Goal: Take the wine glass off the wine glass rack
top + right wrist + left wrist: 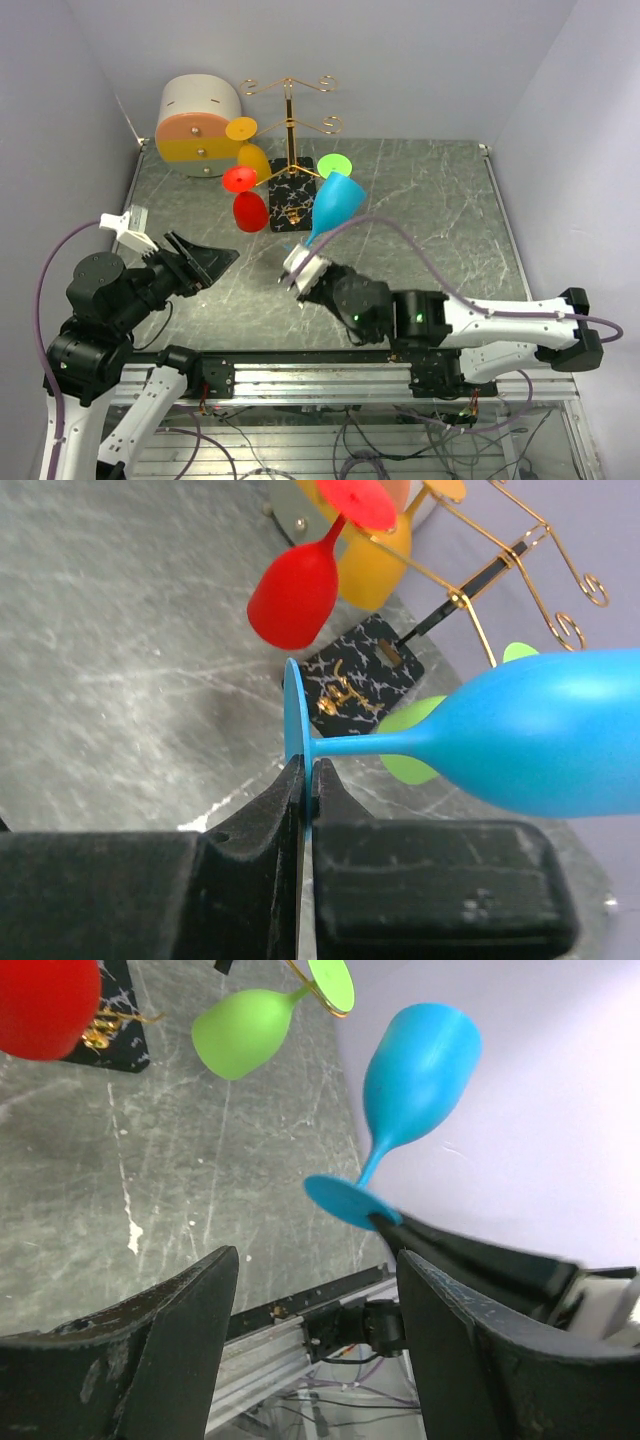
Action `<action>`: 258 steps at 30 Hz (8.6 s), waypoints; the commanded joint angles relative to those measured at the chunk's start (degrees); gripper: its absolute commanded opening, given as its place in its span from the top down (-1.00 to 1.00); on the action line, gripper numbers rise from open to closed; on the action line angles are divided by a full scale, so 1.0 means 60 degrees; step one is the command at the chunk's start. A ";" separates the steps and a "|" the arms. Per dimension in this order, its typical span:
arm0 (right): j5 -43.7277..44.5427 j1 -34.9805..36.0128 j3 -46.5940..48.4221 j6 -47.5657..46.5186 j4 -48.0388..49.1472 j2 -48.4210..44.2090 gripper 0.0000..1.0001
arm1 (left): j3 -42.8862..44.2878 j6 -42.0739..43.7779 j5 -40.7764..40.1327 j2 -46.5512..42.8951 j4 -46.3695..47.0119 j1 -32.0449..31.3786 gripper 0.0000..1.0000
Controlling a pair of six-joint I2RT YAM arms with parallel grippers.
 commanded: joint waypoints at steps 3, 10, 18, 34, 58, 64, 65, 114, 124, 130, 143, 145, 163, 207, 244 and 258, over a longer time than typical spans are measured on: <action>0.0528 0.0513 -0.1632 -0.2458 0.3330 -0.0608 1.00 | -0.0689 -0.1394 0.1388 -0.0219 0.0906 -0.0053 -0.50; -0.0611 0.0516 -0.2161 -0.2853 0.4781 -0.0403 1.00 | -0.1270 -0.1887 0.2287 0.0054 0.1308 -0.0052 -0.50; -0.0955 0.0532 -0.2025 -0.3318 0.5837 0.0528 1.00 | -0.1469 -0.2102 0.2144 0.0140 0.1418 -0.0053 -0.50; -0.1319 0.0793 -0.2004 -0.3818 0.6577 0.1213 1.00 | -0.1986 -0.2410 0.2256 0.0234 0.1888 -0.0053 -0.47; -0.1217 0.1107 -0.2140 -0.1393 0.3485 -0.0598 0.13 | -0.3318 -0.2846 0.1794 -0.0911 0.3910 -0.0053 0.86; -0.0974 0.1131 -0.1614 0.1009 0.0220 -0.1904 0.12 | -0.3474 -0.2786 0.0763 -0.1674 0.3925 -0.0053 0.86; -0.0826 0.1141 -0.1558 0.1363 -0.0248 -0.2196 0.12 | -0.3447 -0.2654 0.0535 -0.1790 0.3826 -0.0053 0.86; -0.9119 -0.4788 0.3591 0.4734 -0.3040 0.0497 1.00 | -0.2457 -0.0109 -0.0373 -0.1442 0.2068 -0.0053 0.16; -0.2091 -0.5082 0.4248 0.3910 -0.2151 -0.0484 1.00 | -0.1096 0.1934 -0.4049 -0.1021 0.0407 -0.0053 -0.06; 0.0149 -0.6712 0.5055 0.2746 -0.1382 0.0316 1.00 | -0.1586 0.3123 -0.5208 -0.1306 0.1162 -0.0052 -0.02; -0.5647 -1.3920 0.7643 0.7438 -0.6209 0.5168 1.00 | -0.2645 0.3990 -0.6873 -0.0608 0.1559 -0.0053 0.03; -0.5376 -1.3999 0.7902 0.7684 -0.6947 0.5560 1.00 | -0.2865 0.3938 -0.6876 -0.0565 0.1566 -0.0053 0.04; -0.4721 -1.4595 0.5675 0.8212 -0.7326 0.6073 1.00 | -0.3105 0.3945 -0.6820 -0.0509 0.1648 -0.0052 0.05; -0.9834 -0.9023 1.1949 0.9432 -0.2922 0.7598 0.65 | -0.3090 0.3844 -0.6979 -0.0788 0.1452 -0.0057 0.11; -0.5035 -0.6470 0.1886 0.6876 -0.2560 -0.2951 0.18 | 0.1582 0.0035 0.1438 0.8403 0.6914 0.4391 -0.21; -0.4790 -0.6469 0.1242 0.6728 -0.2827 -0.3615 0.16 | 0.1823 -0.2037 0.3180 1.0783 1.0478 0.4152 -0.15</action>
